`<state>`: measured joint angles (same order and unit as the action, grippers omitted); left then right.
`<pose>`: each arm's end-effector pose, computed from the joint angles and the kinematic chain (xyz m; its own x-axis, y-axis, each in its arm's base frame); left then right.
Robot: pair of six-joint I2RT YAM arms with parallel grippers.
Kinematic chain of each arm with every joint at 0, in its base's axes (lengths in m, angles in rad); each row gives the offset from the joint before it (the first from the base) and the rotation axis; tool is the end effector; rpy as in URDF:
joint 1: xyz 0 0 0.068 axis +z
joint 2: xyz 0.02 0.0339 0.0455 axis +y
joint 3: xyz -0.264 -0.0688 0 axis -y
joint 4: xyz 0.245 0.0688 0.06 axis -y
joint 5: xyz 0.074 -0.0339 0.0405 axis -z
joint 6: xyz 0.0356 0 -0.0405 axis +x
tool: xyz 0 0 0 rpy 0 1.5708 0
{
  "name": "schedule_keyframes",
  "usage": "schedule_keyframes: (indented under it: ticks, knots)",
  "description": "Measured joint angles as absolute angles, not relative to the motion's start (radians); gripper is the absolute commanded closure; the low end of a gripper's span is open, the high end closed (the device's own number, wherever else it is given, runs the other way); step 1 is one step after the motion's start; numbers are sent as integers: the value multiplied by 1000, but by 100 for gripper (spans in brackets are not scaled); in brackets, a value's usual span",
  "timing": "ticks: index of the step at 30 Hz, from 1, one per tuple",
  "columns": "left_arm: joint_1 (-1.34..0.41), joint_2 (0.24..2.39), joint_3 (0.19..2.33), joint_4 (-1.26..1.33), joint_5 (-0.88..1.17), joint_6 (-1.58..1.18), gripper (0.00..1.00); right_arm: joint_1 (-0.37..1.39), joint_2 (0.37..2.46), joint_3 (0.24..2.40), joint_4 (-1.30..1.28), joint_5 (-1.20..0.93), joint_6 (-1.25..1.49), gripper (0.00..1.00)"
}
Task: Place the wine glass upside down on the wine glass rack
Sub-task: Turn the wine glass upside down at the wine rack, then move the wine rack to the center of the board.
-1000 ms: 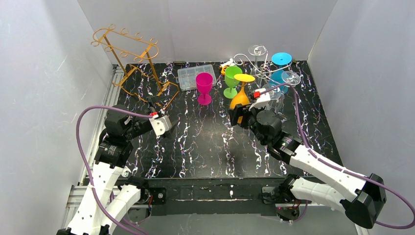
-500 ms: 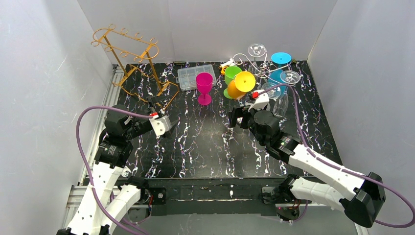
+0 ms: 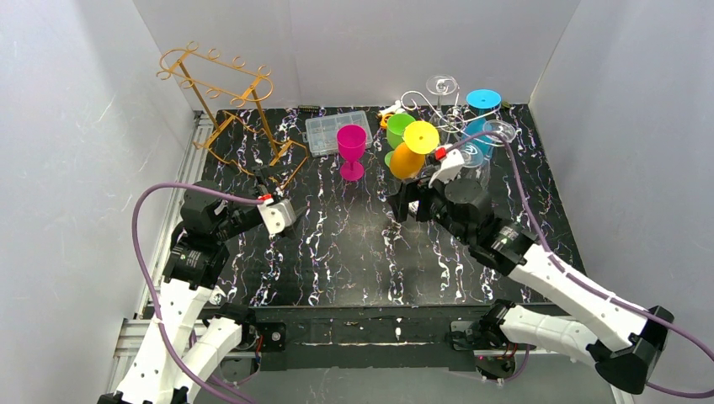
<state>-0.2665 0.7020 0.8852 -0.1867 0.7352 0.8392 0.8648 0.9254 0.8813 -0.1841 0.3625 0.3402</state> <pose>0.1373 -0.0622 0.3873 0.6246 0.4016 -0.6698 0.5653 0.3593 0.7425 0.1479 0.1540 0.3493 -0.3010 0.1278 -0.9450 -0.4105 0.8771 0.2494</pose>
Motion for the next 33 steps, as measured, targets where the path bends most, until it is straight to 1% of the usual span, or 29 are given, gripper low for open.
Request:
schedule_keyframes:
  ticks: [7,13,15,18,21,22,23,25,27,28,29,33]
  knots:
    - [-266,696,873,-189,732,847,2,866,1009,1234,-462,171,337,1]
    - [-266,696,868,-188,747,852,2,866,1106,1476,-631,136,336,2]
    - [-266,693,853,-191,759,864,2,866,1156,1575,-727,138,333,2]
    - [-266,692,819,-204,783,895,2,867,1236,1722,-795,151,328,3]
    - [-268,696,781,-214,818,936,2,867,1268,1812,-859,190,319,8]
    - [-272,700,770,-218,831,951,2,866,1272,1836,-879,212,316,11]
    - [-282,708,761,-223,841,968,2,866,1273,1856,-896,235,313,17]
    - [-326,735,749,-225,846,1007,2,866,1276,1892,-923,283,306,32]
    - [-408,774,736,-224,835,1066,2,866,1282,1927,-940,337,300,46]
    - [-454,798,727,-223,825,1100,2,865,1288,1940,-945,359,296,51]
    - [-496,822,718,-224,815,1131,2,862,1297,1952,-948,379,293,54]
    - [-654,961,707,-211,755,1223,2,817,1355,1983,-954,422,278,54]
